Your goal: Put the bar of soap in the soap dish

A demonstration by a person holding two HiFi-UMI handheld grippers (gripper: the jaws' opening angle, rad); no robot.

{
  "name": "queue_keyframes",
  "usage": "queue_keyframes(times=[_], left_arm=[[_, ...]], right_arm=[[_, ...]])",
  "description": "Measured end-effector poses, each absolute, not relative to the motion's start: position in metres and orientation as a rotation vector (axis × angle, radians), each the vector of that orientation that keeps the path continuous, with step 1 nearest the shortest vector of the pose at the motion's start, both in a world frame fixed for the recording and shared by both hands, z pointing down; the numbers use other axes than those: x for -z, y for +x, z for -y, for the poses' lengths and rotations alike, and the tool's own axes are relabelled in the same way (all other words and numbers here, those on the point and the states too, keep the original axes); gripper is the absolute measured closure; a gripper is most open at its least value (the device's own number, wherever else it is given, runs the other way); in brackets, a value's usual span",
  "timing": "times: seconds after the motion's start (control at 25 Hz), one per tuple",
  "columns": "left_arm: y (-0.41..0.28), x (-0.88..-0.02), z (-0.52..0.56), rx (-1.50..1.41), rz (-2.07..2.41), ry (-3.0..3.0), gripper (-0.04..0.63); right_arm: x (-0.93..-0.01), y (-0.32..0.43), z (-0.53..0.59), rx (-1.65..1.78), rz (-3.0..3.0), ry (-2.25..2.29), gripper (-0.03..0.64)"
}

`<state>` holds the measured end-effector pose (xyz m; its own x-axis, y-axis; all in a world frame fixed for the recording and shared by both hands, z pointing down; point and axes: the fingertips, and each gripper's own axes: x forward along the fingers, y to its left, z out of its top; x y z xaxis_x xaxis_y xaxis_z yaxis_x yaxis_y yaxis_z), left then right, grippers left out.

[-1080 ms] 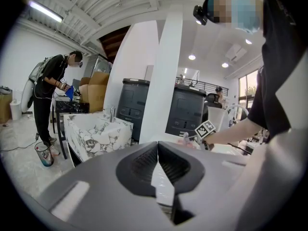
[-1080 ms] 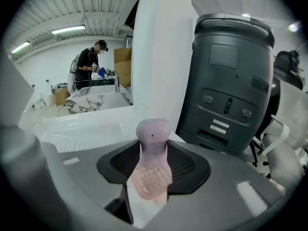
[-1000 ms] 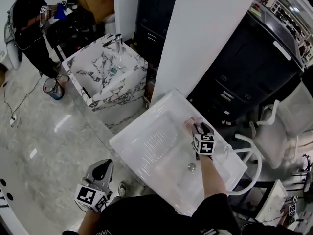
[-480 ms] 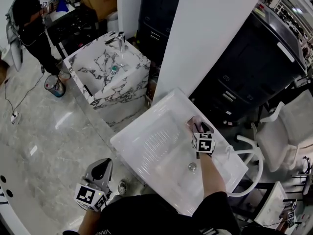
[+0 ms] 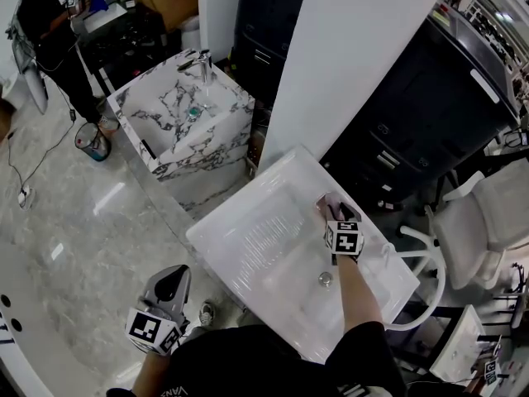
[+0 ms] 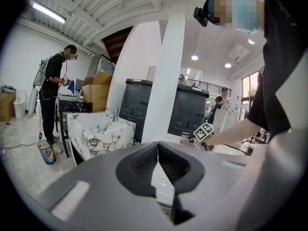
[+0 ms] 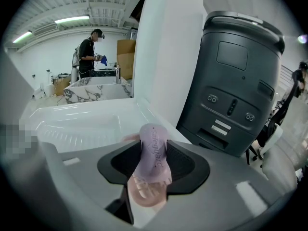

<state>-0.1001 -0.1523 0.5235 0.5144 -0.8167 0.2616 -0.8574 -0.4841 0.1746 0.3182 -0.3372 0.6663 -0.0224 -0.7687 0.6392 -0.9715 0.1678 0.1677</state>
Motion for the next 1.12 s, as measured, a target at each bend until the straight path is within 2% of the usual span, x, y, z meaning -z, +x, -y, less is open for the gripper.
queue_keyframes(times=[1.12], left_arm=[[-0.104,-0.521,0.15,-0.177,1.387,2.498,0.541]], right_arm=[[-0.652,0.316,0.331,-0.477,1.85,1.704,0.448]])
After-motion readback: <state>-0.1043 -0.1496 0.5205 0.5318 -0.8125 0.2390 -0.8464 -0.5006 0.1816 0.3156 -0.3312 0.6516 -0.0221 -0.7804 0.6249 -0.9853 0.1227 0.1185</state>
